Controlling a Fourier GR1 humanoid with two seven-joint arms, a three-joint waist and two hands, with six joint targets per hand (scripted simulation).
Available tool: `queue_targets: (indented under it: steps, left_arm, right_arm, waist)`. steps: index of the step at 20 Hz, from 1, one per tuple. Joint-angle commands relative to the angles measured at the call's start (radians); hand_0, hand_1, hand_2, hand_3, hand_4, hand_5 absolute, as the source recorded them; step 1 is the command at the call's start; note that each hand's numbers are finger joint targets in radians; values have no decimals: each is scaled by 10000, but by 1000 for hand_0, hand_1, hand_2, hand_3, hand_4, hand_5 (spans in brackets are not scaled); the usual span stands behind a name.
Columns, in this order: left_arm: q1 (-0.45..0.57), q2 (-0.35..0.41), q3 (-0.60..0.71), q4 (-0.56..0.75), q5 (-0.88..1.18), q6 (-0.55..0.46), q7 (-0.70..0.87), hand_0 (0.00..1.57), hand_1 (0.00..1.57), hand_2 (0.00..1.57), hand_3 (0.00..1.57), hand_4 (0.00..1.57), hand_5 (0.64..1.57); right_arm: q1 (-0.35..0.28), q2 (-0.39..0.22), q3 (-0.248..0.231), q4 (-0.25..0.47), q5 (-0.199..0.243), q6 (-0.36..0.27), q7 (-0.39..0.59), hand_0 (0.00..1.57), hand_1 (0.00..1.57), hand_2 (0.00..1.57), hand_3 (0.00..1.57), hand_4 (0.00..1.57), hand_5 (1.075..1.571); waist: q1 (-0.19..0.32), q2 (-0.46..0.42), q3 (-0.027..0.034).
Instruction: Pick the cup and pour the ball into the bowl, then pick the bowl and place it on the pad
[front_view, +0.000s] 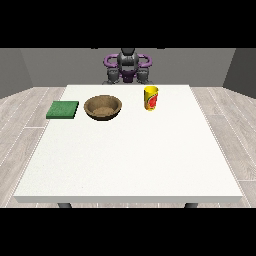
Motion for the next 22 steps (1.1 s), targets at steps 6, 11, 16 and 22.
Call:
queue_targets:
  steps: [6,11,16,22]
  left_arm:
    - [-872,-163,-999,1878,-579,1270,-3660,0,0,0,0,0,1527]
    - [-1506,-163,-428,3100,-1127,874,-5034,0,0,0,0,0,1502]
    - [-2800,-165,-139,4309,-970,1382,-5827,0,0,0,0,0,1500]
    - [-4015,478,1211,5774,-701,1246,-6568,0,0,0,0,0,1476]
  right_arm:
    - [-559,52,-332,795,-4,760,-2441,0,0,0,0,395,1571]
    - [-602,73,-679,1956,-86,1460,-4285,0,0,0,0,351,1571]
    - [-1514,-948,-1941,3369,-879,2426,-5065,0,0,0,0,296,1571]
    - [-2019,-1580,-2397,3909,-888,2695,-5087,0,0,0,0,266,1569]
  waist:
    - [-369,2782,0]
    - [-449,3688,2]
    - [-560,4424,3]
    - [-589,4680,-1]
